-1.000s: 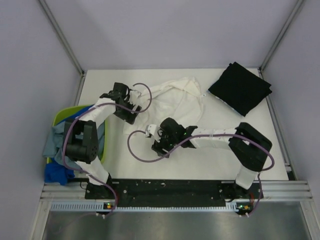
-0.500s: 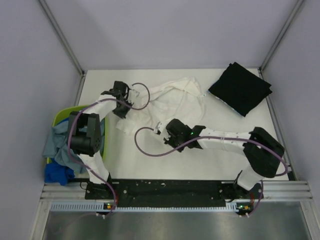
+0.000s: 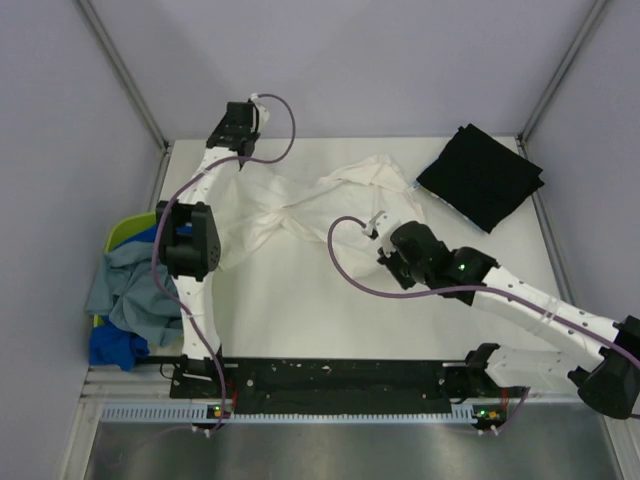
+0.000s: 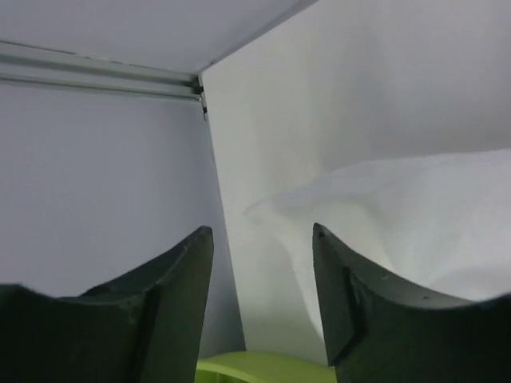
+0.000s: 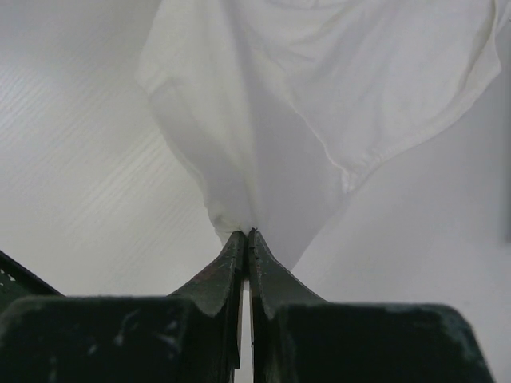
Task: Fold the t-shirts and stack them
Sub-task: Flatten out the tshirt
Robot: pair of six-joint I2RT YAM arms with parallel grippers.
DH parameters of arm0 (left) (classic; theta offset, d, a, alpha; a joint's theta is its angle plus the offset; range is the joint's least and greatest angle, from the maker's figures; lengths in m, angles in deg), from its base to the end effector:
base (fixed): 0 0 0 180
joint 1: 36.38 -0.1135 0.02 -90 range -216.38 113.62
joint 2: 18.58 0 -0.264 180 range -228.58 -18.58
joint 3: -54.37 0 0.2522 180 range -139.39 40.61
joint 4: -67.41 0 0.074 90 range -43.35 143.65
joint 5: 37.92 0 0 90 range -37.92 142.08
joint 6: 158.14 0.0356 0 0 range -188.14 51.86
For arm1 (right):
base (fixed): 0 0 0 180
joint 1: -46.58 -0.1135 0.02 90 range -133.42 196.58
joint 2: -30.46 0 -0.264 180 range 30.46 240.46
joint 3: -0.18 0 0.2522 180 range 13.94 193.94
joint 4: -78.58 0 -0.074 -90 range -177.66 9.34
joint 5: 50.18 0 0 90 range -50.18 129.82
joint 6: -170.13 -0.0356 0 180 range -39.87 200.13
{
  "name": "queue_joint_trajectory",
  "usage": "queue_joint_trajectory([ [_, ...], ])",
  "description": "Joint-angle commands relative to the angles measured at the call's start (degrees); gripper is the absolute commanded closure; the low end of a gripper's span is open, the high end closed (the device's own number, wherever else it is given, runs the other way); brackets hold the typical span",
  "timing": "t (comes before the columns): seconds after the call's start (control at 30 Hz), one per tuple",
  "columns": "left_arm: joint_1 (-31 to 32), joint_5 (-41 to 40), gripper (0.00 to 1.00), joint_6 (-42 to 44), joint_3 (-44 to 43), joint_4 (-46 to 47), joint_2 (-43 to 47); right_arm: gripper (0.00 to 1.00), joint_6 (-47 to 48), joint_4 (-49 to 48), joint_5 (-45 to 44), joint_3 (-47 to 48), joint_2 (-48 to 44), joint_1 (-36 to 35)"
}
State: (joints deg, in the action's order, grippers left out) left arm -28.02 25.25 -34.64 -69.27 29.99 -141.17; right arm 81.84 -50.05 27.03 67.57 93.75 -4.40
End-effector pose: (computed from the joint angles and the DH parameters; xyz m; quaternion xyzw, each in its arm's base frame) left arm 0.4965 -0.0567 0.2778 0.2124 0.8482 0.2976 0.3832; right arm 0.1488 0.1711 0.2875 -0.3743 0.8474 0.0566 0.3723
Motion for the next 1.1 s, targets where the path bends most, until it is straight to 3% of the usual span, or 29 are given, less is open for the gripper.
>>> queue_joint_trajectory([
  [0.0,0.6,-4.1,0.33,2.5,-3.4,0.3,-0.4,1.00,-0.2,1.9,-2.0,2.4,-1.5,3.1],
  [0.07,1.3,0.5,0.27,2.2,2.3,-0.8,4.0,1.00,0.1,1.9,-2.3,3.0,-0.8,4.4],
  [0.17,2.4,12.6,0.27,3.8,16.9,-1.4,17.0,1.00,0.6,1.9,-2.8,3.6,0.0,5.7],
  [0.33,2.9,31.9,0.39,12.0,36.3,-12.5,33.3,1.00,0.8,2.0,-4.6,4.6,-0.3,7.6],
  [0.43,2.8,30.7,0.39,15.7,44.8,-16.6,37.0,1.00,1.2,2.1,-4.4,5.2,-0.8,8.7],
  [0.57,2.9,23.4,0.33,15.6,52.5,-11.7,36.1,1.00,1.7,2.3,-4.7,5.8,-0.9,8.8],
  [0.77,2.9,18.3,0.32,12.6,52.5,-4.1,28.3,1.00,1.4,4.7,-8.1,6.5,-1.9,9.3],
  [0.83,2.9,18.9,0.42,11.1,52.1,-3.8,25.9,1.00,0.9,8.0,-10.6,7.4,-3.4,10.7],
  [0.93,3.1,23.6,0.79,10.7,52.1,-8.5,25.5,1.00,2.8,13.5,-12.2,8.2,-7.5,14.2],
  [1.0,3.7,31.2,0.81,13.0,53.1,-14.9,28.4,1.00,6.3,16.9,-12.6,7.1,-8.6,14.9],
  [1.07,6.4,37.0,0.76,17.5,55.2,-23.1,32.6,1.00,9.3,20.1,-14.1,4.7,-8.2,14.9],
])
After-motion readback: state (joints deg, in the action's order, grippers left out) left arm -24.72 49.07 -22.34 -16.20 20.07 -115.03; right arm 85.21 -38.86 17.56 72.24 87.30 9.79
